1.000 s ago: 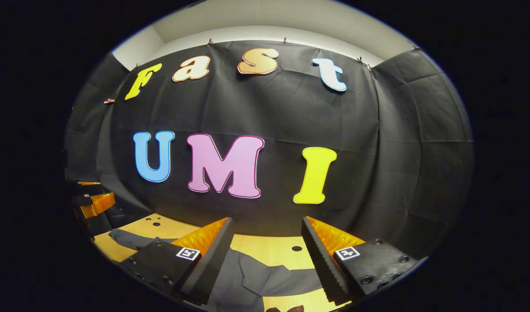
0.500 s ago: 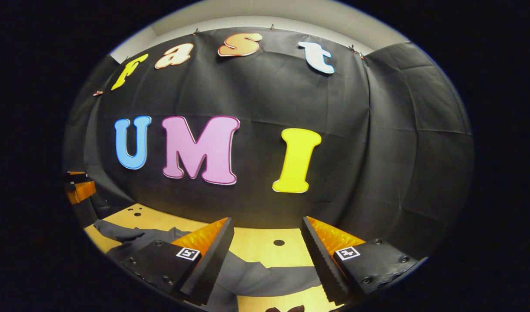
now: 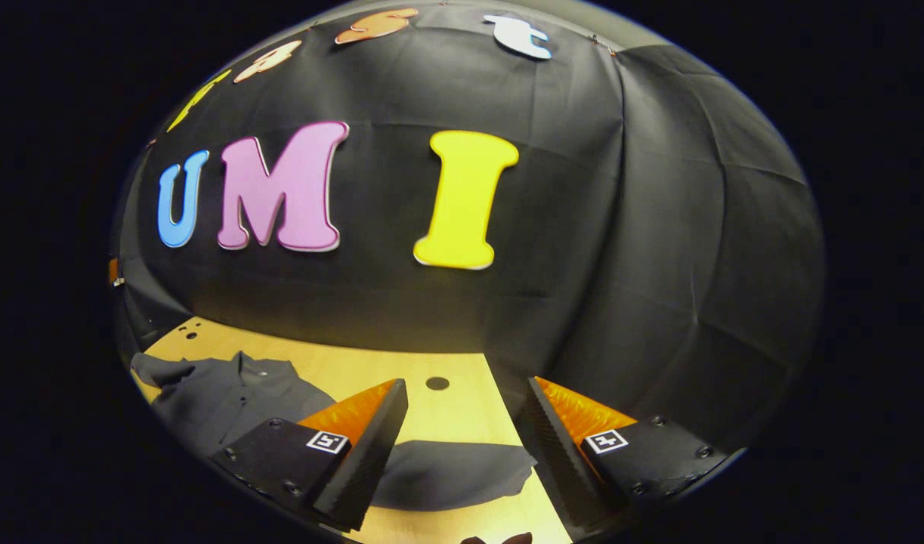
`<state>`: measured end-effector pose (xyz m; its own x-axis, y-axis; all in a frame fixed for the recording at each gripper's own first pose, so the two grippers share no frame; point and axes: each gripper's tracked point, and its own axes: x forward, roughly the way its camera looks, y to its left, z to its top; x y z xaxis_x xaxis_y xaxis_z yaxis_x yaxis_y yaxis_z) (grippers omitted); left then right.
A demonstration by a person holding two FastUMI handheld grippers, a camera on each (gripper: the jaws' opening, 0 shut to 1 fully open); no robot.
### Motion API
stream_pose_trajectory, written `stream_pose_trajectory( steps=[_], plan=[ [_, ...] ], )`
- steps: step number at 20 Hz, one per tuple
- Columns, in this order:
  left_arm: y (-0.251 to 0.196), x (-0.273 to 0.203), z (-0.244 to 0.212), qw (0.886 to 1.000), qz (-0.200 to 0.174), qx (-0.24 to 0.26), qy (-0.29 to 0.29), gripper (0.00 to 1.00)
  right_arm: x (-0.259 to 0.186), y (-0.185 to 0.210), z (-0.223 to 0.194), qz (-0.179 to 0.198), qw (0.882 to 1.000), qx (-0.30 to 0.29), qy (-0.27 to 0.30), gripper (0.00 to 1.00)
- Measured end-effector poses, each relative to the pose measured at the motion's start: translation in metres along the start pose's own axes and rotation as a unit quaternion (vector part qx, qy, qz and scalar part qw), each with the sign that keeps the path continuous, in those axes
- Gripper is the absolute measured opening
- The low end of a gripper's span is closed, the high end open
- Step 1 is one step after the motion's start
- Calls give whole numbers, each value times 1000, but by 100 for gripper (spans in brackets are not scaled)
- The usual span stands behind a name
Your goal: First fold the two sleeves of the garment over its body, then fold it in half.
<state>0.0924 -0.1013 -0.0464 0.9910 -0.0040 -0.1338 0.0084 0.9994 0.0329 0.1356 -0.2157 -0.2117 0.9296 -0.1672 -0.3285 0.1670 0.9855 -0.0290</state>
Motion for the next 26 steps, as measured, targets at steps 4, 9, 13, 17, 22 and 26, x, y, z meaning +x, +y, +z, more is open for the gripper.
stream_pose_trajectory(
  steps=[4, 9, 13, 17, 22, 26],
  plan=[
    [-9, 8, -22, 999, 6, -15, 36, 97, 40, -16, -69, -6, 998, 18, 63, 98],
    [-12, 9, -38, 998, 20, 19, 61, 97, 73, -32, -141, -16, 991, 36, 128, 98],
    [-15, 9, -45, 997, 33, 22, 73, 97, 84, -45, -183, -23, 986, 33, 162, 98],
    [-15, 4, -43, 995, 41, 40, 77, 98, 96, -46, -214, -24, 981, 34, 190, 98],
    [-8, -2, -39, 994, 56, 49, 78, 98, 95, -46, -229, -21, 977, 36, 207, 98],
    [-6, -6, -36, 994, 55, 61, 74, 97, 97, -38, -247, -16, 975, 47, 216, 100]
  ],
)
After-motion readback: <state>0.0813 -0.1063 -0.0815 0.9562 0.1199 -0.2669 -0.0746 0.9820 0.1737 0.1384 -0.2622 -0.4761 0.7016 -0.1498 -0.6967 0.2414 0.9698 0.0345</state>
